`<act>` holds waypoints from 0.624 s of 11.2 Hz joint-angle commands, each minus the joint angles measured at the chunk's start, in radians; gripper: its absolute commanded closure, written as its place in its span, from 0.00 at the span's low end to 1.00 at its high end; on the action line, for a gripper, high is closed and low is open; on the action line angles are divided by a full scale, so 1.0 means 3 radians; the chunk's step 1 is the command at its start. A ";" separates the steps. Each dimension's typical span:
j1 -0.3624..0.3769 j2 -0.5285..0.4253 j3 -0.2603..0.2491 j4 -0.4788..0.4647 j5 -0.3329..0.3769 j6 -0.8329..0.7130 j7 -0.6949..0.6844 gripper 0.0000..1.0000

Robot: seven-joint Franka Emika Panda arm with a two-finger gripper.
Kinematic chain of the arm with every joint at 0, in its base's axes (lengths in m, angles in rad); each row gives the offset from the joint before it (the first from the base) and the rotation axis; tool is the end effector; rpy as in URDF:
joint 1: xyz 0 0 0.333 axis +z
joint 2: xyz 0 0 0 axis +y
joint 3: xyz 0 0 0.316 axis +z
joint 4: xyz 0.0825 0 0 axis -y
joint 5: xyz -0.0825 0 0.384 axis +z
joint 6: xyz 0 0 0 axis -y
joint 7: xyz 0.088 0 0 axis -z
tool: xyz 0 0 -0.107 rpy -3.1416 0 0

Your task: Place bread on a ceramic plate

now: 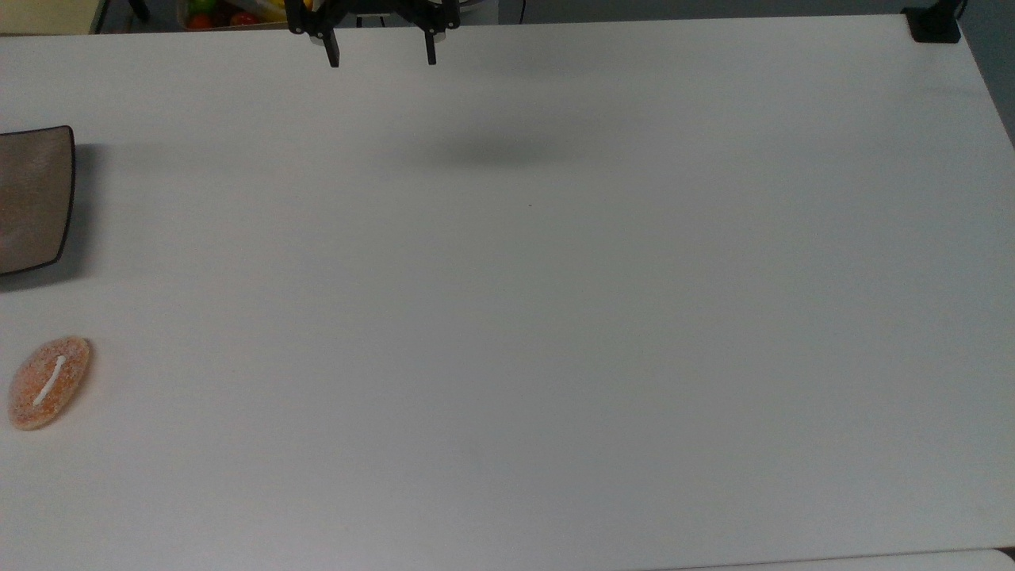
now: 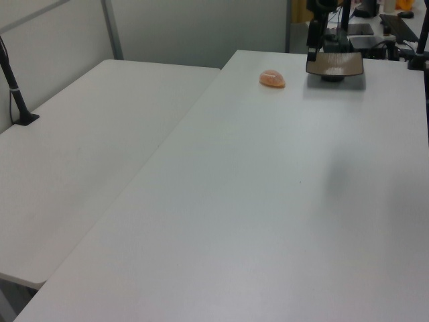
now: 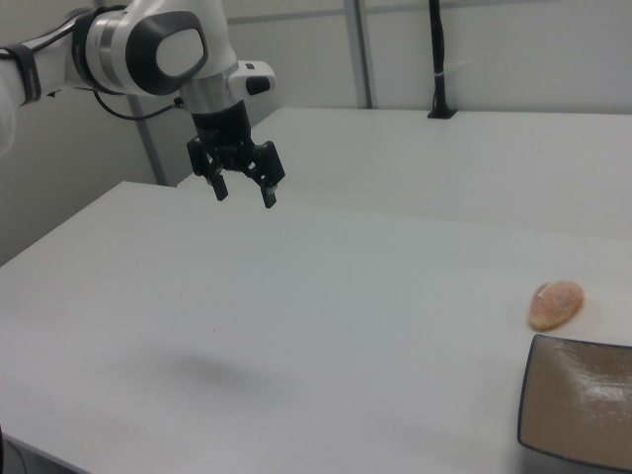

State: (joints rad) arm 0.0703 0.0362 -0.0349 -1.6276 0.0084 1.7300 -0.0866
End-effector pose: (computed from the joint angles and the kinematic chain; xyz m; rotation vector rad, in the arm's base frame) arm 0.5784 0.0216 0.5914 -3.1288 -0.1895 -0.1041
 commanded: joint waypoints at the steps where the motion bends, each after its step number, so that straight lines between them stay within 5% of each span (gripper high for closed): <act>1: 0.0001 -0.0100 -0.0012 -0.0097 -0.0028 -0.0055 0.0059 0.00; 7: -0.0009 -0.0100 -0.0037 -0.0092 -0.0018 -0.0019 0.0069 0.00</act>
State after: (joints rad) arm 0.0637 0.0328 -0.0411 -1.6303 0.0084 1.7295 -0.0865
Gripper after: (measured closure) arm 0.000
